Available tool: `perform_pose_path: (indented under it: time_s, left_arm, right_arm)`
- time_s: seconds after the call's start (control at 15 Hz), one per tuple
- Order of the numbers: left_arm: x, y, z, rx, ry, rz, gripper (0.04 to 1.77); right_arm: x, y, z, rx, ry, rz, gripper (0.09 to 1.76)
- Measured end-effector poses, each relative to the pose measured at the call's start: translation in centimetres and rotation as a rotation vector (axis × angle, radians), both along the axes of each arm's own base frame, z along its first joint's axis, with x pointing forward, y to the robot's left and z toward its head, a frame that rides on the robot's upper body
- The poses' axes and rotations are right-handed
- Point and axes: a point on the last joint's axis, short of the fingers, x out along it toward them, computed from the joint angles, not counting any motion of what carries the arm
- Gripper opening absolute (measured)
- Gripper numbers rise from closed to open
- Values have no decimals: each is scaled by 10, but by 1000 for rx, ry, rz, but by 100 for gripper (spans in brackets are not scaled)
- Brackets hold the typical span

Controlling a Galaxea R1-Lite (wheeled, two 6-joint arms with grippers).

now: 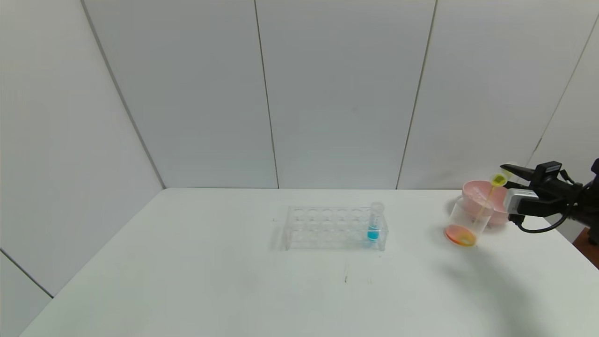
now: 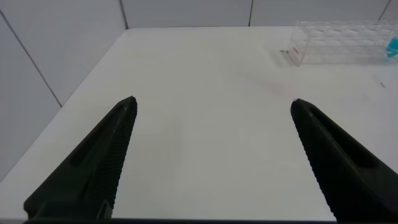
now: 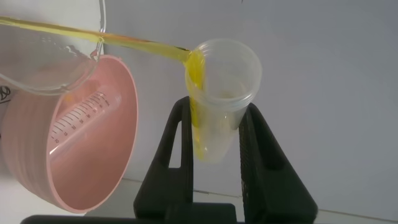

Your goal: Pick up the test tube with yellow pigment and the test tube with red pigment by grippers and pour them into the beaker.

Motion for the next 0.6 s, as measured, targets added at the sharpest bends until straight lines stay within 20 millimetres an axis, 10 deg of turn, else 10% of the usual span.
perform_pose_path:
  time_s: [0.6]
  left_arm:
    - [0, 0, 0, 0, 0, 0, 176]
  right_arm:
    - [1, 4, 4, -64, -42, -47, 49]
